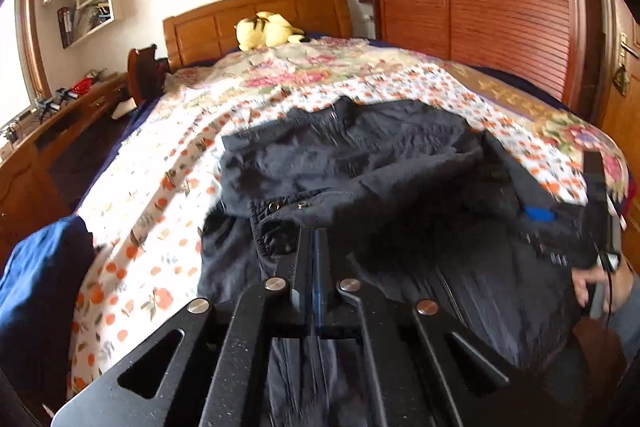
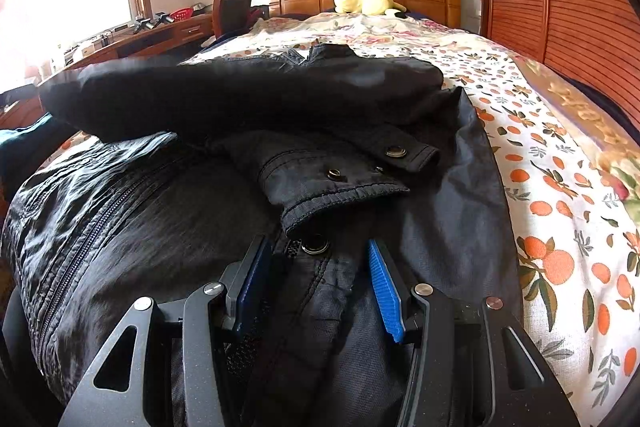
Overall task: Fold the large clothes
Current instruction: 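Lift the gripped fabric with the left tool and fold it over the jacket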
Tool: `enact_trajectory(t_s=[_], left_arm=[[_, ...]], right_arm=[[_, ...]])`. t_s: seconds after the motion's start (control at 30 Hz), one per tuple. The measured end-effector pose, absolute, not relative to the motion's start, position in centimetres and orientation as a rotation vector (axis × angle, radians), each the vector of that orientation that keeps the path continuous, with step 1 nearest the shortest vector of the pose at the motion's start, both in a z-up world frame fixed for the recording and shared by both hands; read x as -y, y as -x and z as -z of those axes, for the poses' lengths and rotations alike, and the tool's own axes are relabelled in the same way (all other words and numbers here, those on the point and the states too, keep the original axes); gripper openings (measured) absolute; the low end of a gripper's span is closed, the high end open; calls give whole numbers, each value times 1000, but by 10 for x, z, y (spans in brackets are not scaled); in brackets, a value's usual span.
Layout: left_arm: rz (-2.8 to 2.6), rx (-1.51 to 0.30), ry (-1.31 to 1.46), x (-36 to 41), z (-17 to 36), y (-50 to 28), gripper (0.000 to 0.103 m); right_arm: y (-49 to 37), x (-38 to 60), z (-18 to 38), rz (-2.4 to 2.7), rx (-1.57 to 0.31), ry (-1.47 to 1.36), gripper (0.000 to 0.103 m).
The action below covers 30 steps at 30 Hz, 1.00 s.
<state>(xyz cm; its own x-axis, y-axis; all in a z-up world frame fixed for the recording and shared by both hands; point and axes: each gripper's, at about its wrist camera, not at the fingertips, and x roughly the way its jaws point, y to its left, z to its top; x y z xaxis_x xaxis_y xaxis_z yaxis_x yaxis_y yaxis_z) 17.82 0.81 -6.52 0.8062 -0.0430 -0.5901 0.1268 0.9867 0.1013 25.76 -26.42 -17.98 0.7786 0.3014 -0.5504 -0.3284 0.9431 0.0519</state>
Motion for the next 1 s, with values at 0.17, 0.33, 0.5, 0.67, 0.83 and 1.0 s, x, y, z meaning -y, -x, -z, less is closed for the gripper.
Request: enact_trajectory(t_s=[0.17, 0.33, 0.5, 0.67, 0.83, 1.0], left_arm=[[130, -667, -117, -4, 83, -158, 0], [152, -654, -102, 1, 83, -157, 0], [152, -665, -65, -7, 85, -174, 46], [115, -673, -36, -20, 97, -200, 76], [95, -731, -33, -32, 115, -239, 76], [76, -745, -62, -44, 122, -280, 76]], right_arm=[[-258, 265, 180, -340, -586, 47, 51], [-258, 265, 180, -340, -587, 49, 51], [-258, 265, 180, -340, -585, 48, 51], [-258, 265, 180, -340, -584, 48, 51], [-258, 265, 181, -340, -584, 48, 51], [-259, 266, 181, -340, -582, 47, 51]])
